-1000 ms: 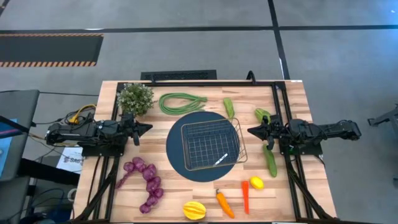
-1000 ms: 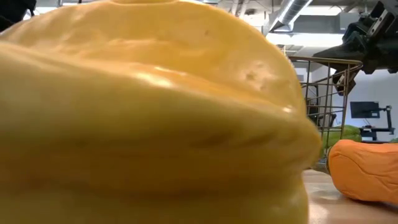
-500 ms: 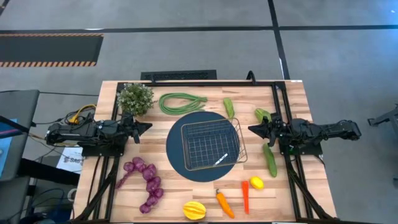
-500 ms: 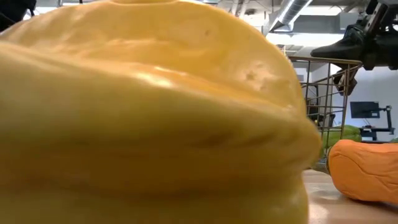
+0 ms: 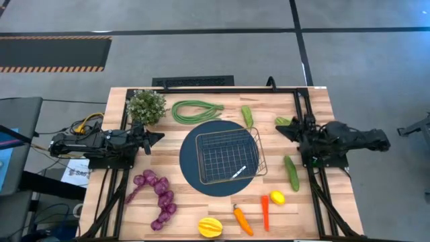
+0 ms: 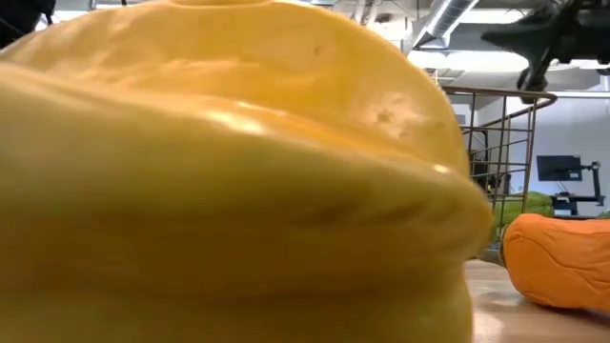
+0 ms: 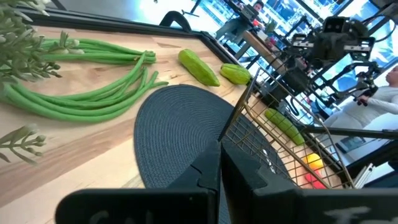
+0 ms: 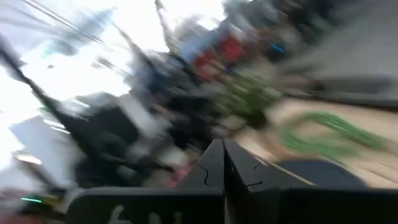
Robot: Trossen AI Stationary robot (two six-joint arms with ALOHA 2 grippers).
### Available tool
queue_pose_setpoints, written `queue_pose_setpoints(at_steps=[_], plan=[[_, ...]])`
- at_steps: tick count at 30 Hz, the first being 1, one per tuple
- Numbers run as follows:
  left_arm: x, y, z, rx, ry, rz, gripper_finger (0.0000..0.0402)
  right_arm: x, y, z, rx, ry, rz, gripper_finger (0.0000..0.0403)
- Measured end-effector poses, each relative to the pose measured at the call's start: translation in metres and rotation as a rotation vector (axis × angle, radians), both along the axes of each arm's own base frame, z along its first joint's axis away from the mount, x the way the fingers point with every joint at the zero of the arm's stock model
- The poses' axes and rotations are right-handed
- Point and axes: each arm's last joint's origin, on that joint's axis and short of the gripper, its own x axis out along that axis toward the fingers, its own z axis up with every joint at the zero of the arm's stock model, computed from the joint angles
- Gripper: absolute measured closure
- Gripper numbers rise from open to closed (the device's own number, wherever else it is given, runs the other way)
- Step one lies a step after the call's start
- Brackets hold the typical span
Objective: Build produce basket
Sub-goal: Put the green chayote into the gold wire basket
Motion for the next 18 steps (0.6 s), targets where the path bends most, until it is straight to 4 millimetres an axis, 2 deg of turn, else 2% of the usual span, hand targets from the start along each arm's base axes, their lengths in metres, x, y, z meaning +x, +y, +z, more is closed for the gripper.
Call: queue_pose_setpoints(at_steps=[4, 10, 13, 18], plan=[[0.0, 0.0, 0.0, 0.0, 0.0, 0.0, 0.0401, -0.015, -0.004, 0.023, 0.052, 0.214, -0.109, 0.038], [0.0, 0.0, 0.0, -0.014, -0.005, 0.004, 0.0401, -0.022, -0.007, 0.063, 0.093, 0.43, -0.189, 0.0319], [0.0, 0.0, 0.0, -0.014, -0.005, 0.003, 0.0401, -0.02, -0.008, 0.075, 0.142, 0.571, -0.245, 0.0283], [0.0, 0.0, 0.0, 0.01, 0.004, -0.004, 0.0401, -0.005, -0.012, 0.081, 0.197, 0.794, -0.345, 0.0227]])
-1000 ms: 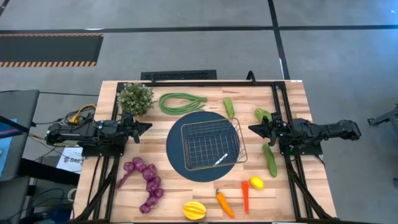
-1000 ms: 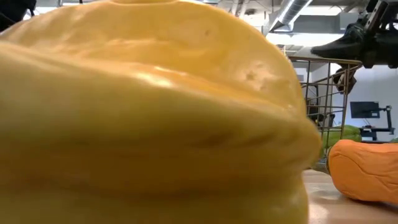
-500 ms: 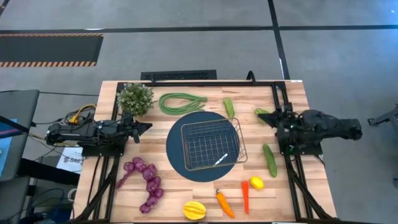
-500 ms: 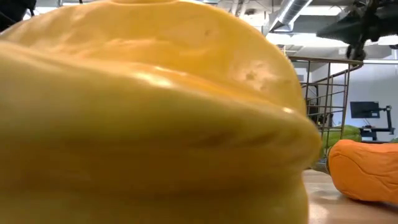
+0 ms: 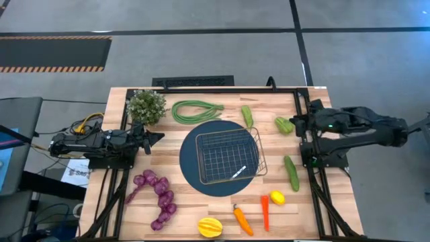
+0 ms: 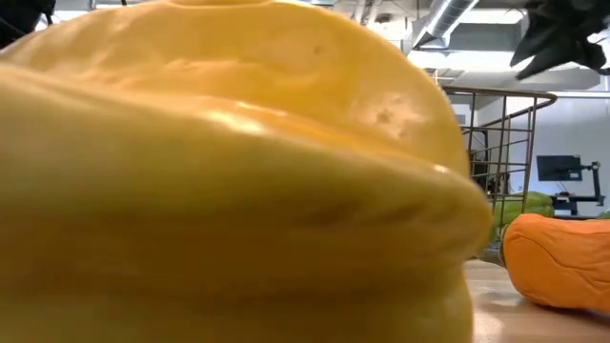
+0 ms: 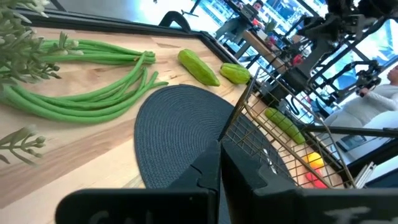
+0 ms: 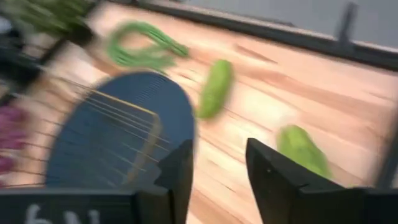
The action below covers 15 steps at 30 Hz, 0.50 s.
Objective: Build produce basket
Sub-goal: Put the green chayote into the gold wire basket
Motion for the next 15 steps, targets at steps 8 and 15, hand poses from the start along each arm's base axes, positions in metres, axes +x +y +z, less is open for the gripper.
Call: queue_pose_setpoints(at_steps=[8, 15], plan=[[0.0, 0.0, 0.0, 0.0, 0.001, -0.002, 0.0401, 0.027, -0.021, -0.005, 0.086, 0.202, -0.146, 0.0174], [0.0, -0.001, 0.0, -0.009, 0.001, -0.034, 0.0401, 0.048, -0.057, -0.02, 0.216, 0.32, -0.093, 0.0173]])
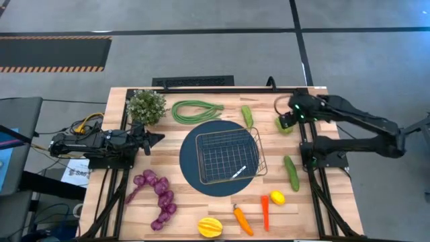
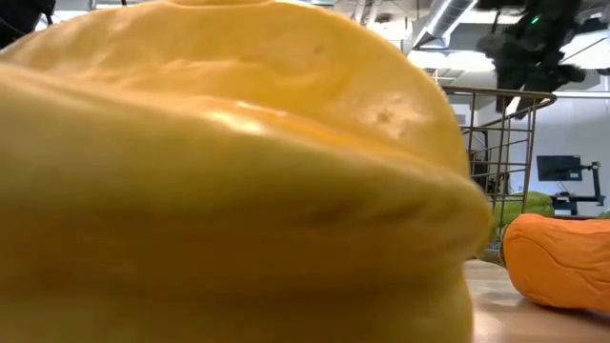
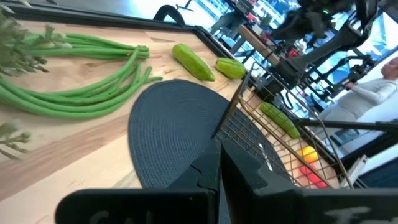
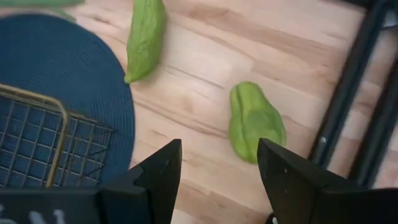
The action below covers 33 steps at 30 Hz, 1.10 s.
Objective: Build produce basket
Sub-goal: Put the green chayote into the gold wire basket
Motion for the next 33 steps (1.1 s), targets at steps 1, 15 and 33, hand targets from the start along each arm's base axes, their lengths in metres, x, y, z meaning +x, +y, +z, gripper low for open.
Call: queue_pose_setpoints(at_steps=[1, 15, 33], plan=[[0.0, 0.0, 0.0, 0.0, 0.0, -0.001, 0.0401, 0.002, -0.007, -0.002, 0.017, 0.0, 0.009, 0.0173], [0.0, 0.0, 0.0, -0.001, 0.0, -0.001, 0.0401, 0.011, -0.074, -0.052, 0.325, 0.194, 0.095, 0.0173], [0.0, -0.001, -0.001, -0.05, -0.003, -0.009, 0.0401, 0.023, -0.083, -0.073, 0.359, 0.329, 0.181, 0.017]])
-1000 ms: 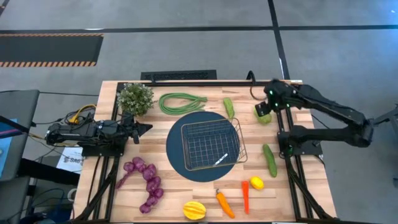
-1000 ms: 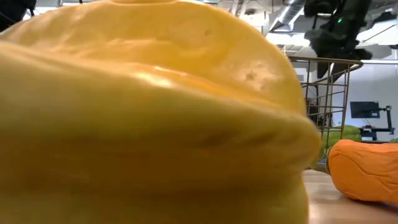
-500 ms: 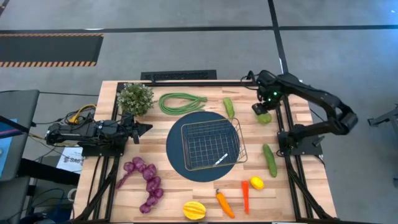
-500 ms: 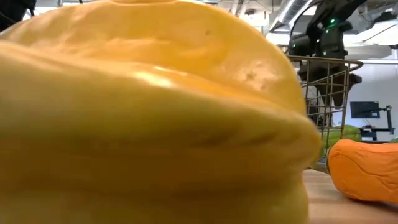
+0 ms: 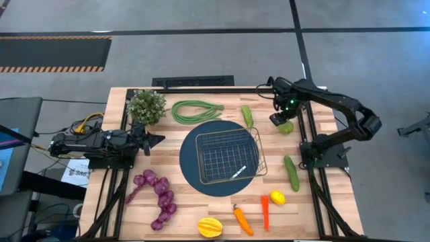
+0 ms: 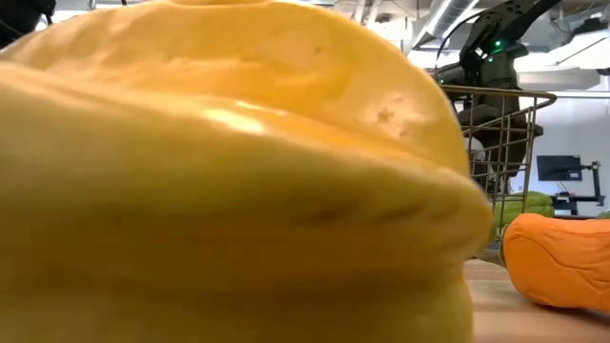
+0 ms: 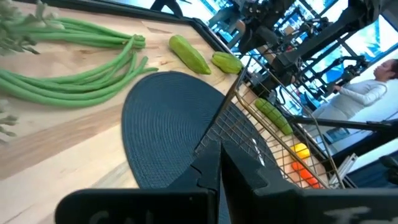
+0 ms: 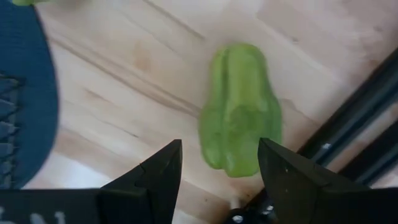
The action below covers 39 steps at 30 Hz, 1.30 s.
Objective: Build produce basket
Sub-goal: Put the green chayote into the gold wire basket
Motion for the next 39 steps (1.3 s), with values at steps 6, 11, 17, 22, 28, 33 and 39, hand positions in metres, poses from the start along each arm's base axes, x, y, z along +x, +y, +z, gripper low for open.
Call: queue_pose_setpoints(at_steps=[6, 11, 17, 22, 28, 33, 39], plan=[[0.0, 0.0, 0.0, -0.001, -0.002, 0.005, 0.0401, 0.0, -0.001, 0.0, -0.016, 0.015, 0.016, 0.0153], [0.0, 0.0, 0.0, -0.002, -0.003, 0.005, 0.0402, -0.003, 0.002, -0.01, -0.002, 0.032, 0.013, 0.0151], [0.0, 0.0, 0.0, -0.009, -0.006, 0.007, 0.0401, -0.012, 0.008, -0.028, 0.021, 0.097, 0.013, 0.0151], [0.0, 0.0, 0.0, -0.01, -0.007, 0.008, 0.0402, -0.011, 0.007, -0.031, -0.011, 0.09, 0.017, 0.0151], [0.0, 0.0, 0.0, -0.012, -0.007, 0.008, 0.0401, -0.005, 0.001, -0.031, -0.065, 0.018, 0.013, 0.0152], [0.0, 0.0, 0.0, -0.012, -0.007, 0.008, 0.0401, -0.005, 0.001, -0.031, -0.062, 0.012, 0.013, 0.0152], [0.0, 0.0, 0.0, -0.012, -0.007, 0.008, 0.0401, -0.004, 0.0, -0.033, -0.05, 0.023, 0.005, 0.0152]])
